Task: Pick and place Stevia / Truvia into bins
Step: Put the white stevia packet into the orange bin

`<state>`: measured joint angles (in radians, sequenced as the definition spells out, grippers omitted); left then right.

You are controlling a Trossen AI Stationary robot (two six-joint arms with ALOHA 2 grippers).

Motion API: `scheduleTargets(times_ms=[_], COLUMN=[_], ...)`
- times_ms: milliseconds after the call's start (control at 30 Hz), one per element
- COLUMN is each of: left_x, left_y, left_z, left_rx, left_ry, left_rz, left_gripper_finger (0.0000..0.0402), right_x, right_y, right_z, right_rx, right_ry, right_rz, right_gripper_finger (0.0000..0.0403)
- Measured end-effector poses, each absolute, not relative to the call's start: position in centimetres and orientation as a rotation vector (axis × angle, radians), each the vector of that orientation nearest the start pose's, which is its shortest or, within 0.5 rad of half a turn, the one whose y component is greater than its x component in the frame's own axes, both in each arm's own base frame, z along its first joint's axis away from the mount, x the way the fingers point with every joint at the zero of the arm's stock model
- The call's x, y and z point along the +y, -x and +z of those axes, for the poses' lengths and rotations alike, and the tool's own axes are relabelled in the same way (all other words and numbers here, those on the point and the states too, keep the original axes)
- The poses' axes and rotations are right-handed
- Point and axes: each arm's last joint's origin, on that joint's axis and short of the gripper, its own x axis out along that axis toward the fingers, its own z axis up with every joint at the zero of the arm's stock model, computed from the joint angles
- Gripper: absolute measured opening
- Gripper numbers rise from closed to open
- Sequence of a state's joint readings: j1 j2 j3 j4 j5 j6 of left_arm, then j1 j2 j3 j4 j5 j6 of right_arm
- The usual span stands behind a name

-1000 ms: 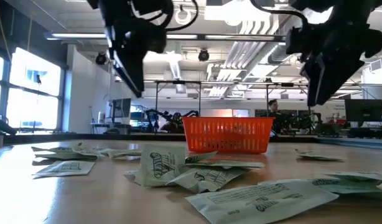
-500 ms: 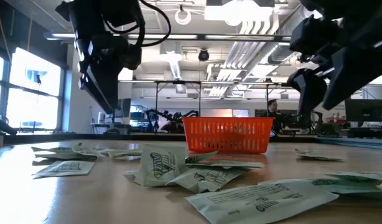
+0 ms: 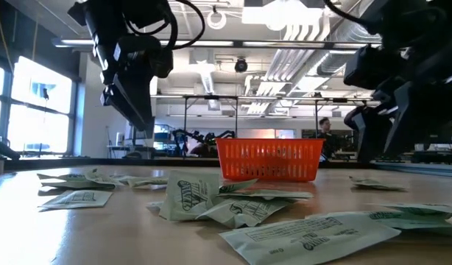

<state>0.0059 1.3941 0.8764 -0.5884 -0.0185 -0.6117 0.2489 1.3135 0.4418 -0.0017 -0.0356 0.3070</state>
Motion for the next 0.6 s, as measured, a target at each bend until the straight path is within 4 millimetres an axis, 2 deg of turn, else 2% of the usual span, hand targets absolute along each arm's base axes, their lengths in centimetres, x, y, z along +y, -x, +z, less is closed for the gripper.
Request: scheduleTargets(times_ms=[267, 433, 600], left_x=[0.21, 0.21, 0.21], left_y=[-25.97, -25.99, -25.99], left_z=[20.80, 20.80, 20.81], left_rx=[1.057, 1.056, 1.054], left_ry=[0.560, 0.560, 0.562], left_rz=[0.370, 0.370, 0.372], left_gripper_finger=[0.0211, 0.0211, 0.0211], right_x=[5.60, 5.46, 5.40], right_y=[-21.54, -21.57, -21.51], right_z=[12.83, 12.82, 12.76], right_rx=[0.923, 0.905, 0.912], right_ry=[-0.284, -0.179, -0.146], right_rz=[0.081, 0.074, 0.080], right_gripper_finger=[0.0259, 0.0259, 0.0259])
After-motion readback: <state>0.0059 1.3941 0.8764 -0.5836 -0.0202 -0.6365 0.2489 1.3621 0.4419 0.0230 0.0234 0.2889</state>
